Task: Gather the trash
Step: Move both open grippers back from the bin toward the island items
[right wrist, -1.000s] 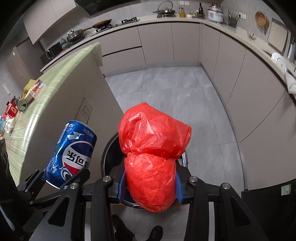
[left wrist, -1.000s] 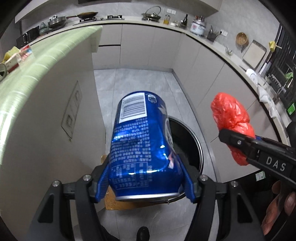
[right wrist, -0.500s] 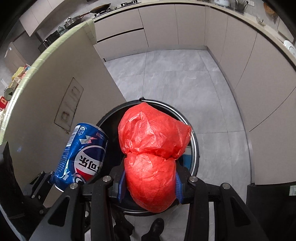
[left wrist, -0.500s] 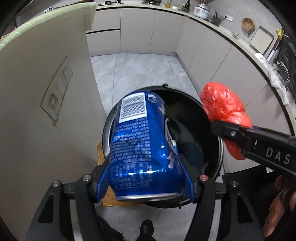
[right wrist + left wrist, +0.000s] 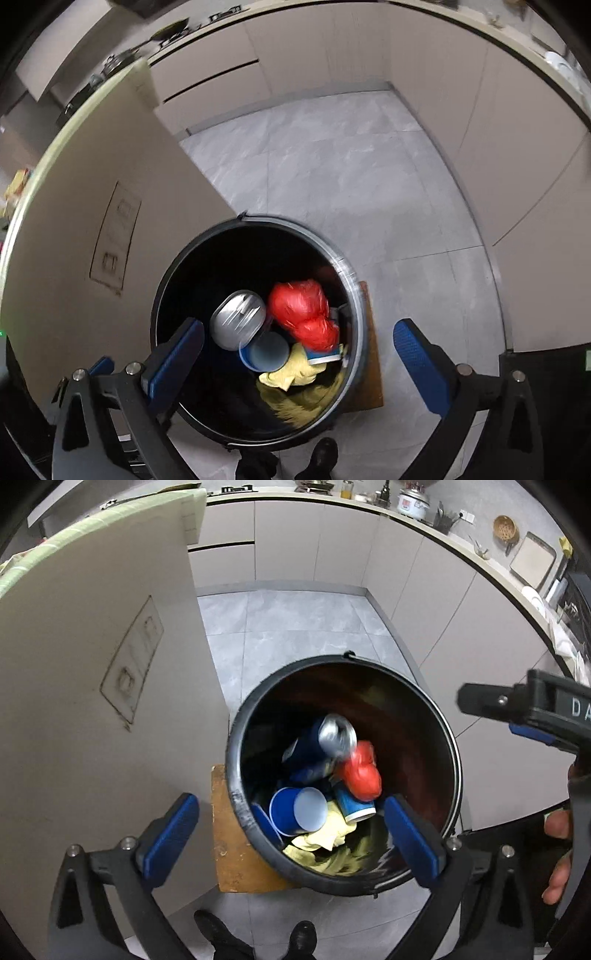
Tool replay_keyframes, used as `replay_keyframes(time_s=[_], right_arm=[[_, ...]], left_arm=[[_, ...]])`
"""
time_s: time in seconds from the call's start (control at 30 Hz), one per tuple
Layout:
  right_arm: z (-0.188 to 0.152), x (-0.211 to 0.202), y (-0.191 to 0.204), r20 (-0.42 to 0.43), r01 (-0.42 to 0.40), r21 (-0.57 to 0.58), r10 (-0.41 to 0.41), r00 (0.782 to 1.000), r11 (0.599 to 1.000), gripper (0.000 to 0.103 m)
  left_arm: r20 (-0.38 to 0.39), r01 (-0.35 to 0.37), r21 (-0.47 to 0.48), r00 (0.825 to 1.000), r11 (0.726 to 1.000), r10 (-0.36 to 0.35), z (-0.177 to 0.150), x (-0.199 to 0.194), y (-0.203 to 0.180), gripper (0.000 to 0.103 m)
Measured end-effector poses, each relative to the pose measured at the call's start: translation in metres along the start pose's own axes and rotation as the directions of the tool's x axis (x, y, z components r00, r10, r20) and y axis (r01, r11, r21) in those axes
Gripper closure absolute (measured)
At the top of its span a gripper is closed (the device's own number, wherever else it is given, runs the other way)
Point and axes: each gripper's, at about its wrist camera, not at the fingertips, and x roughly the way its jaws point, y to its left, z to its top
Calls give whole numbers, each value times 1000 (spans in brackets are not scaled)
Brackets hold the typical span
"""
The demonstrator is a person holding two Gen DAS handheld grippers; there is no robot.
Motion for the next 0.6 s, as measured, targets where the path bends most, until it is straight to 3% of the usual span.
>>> replay_keyframes(time_s=[0.3, 0.6], right_arm=[[-3, -40, 6, 61, 21, -21, -20, 998, 1000, 0], [7, -95, 32, 170, 39, -58, -29, 985, 998, 0]], left_arm=[[61, -4, -1, 998, 1000, 4, 11, -34, 4, 2], [191, -1, -38, 982, 999, 8, 26, -102, 23, 2]])
